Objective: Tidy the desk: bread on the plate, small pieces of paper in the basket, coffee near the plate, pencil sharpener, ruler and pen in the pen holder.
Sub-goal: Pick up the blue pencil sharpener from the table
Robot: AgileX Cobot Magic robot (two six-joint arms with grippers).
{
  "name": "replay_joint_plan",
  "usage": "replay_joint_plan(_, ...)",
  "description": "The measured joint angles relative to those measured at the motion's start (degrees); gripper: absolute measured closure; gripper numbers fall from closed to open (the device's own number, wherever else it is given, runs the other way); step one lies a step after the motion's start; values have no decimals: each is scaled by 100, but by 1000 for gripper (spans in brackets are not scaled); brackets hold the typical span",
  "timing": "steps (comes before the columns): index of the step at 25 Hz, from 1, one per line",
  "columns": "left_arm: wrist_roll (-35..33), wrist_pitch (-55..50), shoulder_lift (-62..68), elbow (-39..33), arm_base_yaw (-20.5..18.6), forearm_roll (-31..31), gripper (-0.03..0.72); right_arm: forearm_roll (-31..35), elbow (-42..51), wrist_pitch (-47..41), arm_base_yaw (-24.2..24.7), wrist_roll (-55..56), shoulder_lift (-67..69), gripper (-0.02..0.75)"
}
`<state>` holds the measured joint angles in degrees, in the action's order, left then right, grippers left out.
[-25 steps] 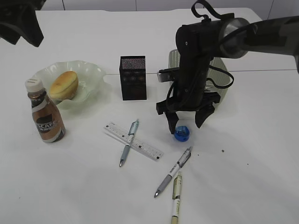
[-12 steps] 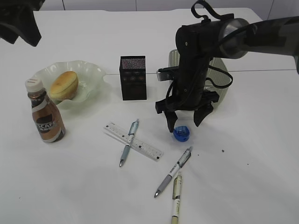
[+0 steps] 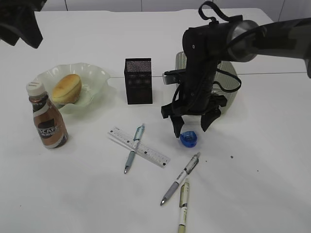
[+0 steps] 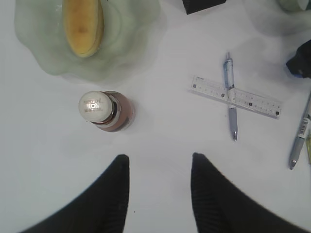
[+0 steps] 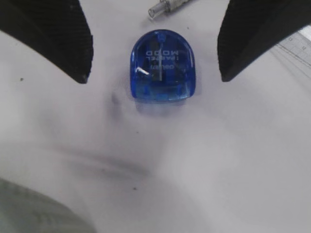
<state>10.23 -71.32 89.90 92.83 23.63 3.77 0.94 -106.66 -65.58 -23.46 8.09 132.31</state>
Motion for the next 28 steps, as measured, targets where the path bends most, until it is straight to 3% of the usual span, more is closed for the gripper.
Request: replay_joint_plan(28, 0, 0, 0, 0, 0, 124, 381, 0, -11, 22, 0, 0, 262, 155)
